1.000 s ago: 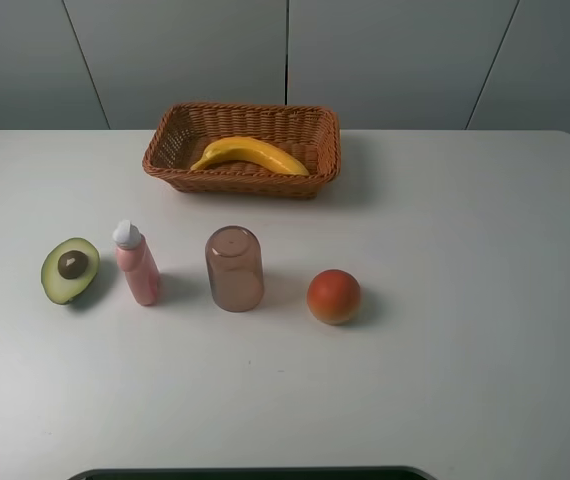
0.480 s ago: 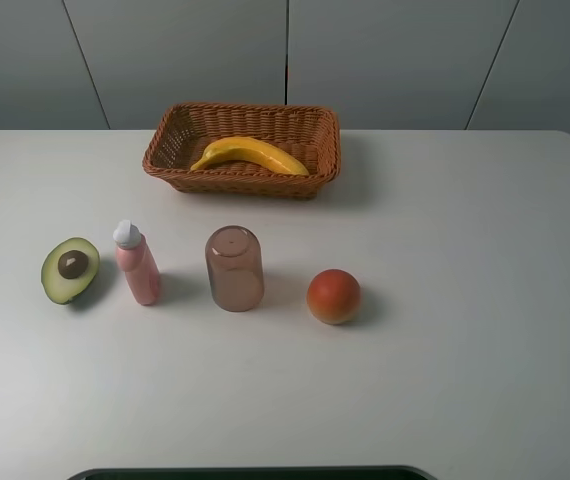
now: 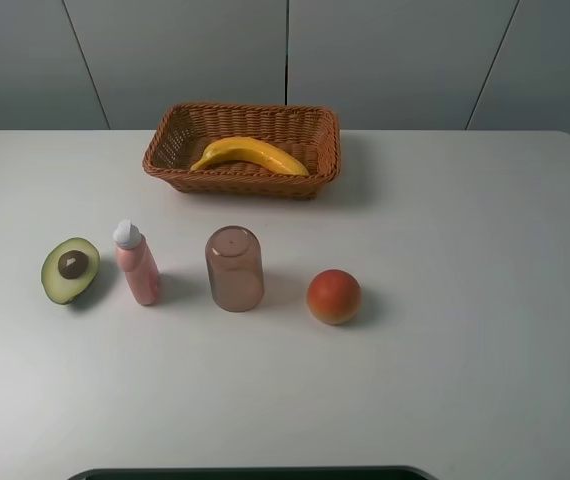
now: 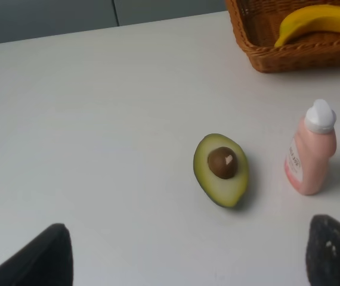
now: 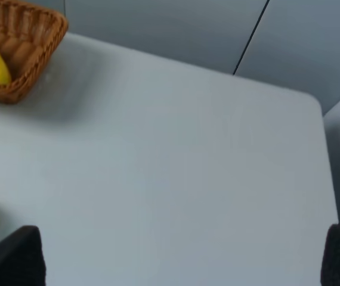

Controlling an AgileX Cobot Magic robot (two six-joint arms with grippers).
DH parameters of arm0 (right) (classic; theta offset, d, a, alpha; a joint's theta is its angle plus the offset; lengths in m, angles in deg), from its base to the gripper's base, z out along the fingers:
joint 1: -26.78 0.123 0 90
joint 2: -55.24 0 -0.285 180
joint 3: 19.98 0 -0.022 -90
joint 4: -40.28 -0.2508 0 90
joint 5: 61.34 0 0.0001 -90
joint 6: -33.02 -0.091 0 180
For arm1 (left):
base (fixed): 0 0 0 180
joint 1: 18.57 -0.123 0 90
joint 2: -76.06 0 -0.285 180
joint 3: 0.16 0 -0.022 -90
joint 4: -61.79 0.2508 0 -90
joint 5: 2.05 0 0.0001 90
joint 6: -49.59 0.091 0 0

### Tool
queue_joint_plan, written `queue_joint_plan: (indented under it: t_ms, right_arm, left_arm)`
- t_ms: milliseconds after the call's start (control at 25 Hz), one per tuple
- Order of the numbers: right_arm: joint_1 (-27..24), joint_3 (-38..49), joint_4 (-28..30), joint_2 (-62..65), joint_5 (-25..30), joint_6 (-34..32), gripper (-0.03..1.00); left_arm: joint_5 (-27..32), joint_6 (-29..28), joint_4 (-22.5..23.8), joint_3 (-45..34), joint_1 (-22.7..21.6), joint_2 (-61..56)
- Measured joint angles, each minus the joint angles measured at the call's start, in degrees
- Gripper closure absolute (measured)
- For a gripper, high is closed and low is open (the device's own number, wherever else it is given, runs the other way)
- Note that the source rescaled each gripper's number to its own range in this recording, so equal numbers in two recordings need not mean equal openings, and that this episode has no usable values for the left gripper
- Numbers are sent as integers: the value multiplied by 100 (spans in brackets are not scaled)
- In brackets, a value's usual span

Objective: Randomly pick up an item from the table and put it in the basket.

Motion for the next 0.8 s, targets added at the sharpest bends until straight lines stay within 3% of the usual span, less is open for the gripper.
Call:
queue_joint_plan:
  t_ms: [360, 560, 800]
  right_arm:
    - [4, 1455, 341, 1595, -51, -1248, -3]
    - [4, 1936, 453, 2416, -92, -1466, -3]
    - [97, 2038, 433, 2437, -248, -1663, -3]
  left_arm:
    - [0, -39, 0, 0, 0, 0]
    - [0, -39, 0, 0, 0, 0]
    - [0, 0, 21, 0, 0, 0]
